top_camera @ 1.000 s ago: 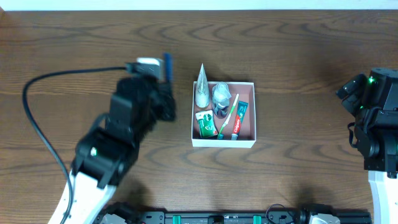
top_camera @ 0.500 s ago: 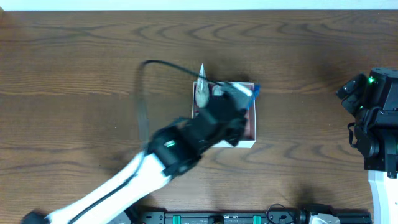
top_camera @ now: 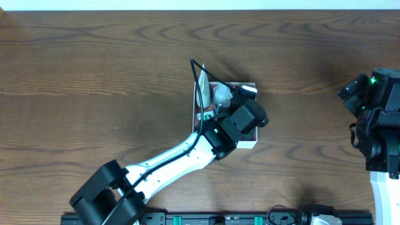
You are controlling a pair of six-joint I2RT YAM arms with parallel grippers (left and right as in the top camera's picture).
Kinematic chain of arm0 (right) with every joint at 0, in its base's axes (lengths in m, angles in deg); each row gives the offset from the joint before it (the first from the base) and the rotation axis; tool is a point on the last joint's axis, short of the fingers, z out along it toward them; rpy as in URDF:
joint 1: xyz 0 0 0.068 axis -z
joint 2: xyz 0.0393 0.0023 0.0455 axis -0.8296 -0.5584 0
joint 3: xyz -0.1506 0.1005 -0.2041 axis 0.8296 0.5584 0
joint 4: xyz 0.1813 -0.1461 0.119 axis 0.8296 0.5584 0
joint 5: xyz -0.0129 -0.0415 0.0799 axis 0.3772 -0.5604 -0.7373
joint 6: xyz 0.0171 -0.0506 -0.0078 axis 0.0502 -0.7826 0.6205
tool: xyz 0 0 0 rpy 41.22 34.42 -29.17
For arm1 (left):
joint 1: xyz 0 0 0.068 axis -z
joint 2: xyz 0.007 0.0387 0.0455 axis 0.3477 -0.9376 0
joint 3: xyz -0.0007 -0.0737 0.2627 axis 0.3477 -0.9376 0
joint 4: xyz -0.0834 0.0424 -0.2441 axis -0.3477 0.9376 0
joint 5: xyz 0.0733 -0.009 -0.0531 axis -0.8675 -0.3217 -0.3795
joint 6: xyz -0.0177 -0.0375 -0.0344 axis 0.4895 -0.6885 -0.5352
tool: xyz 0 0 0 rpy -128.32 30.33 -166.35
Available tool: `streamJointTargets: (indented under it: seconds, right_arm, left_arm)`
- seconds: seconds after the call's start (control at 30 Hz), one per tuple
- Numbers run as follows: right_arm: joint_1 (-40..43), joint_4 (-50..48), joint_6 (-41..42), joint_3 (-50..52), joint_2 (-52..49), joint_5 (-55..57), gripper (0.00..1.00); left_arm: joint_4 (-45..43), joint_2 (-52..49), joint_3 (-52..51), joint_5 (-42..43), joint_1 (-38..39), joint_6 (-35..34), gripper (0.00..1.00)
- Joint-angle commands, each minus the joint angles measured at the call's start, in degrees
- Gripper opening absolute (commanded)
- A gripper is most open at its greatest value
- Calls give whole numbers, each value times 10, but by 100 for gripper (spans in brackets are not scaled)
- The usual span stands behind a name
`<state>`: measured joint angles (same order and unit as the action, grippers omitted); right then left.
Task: Pack container
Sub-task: 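Lift the razor and carry it over the box, then lower the razor into the box and open the left gripper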
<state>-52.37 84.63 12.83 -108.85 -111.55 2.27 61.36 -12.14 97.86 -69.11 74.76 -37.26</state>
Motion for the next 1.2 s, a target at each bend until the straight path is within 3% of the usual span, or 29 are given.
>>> streamJointTargets:
  seconds: [0.0, 1.0, 1.17]
  right_arm:
    - [5, 1, -7, -5, 1, 12, 99]
    - [5, 1, -7, -5, 1, 12, 99]
    - [5, 1, -7, -5, 1, 12, 99]
  left_arm:
    - [-16, -12, 10, -46, 0, -37, 6]
    - [-57, -67, 10, -45, 3, -76, 6]
    - [-68, -67, 10, -40, 3, -76, 11]
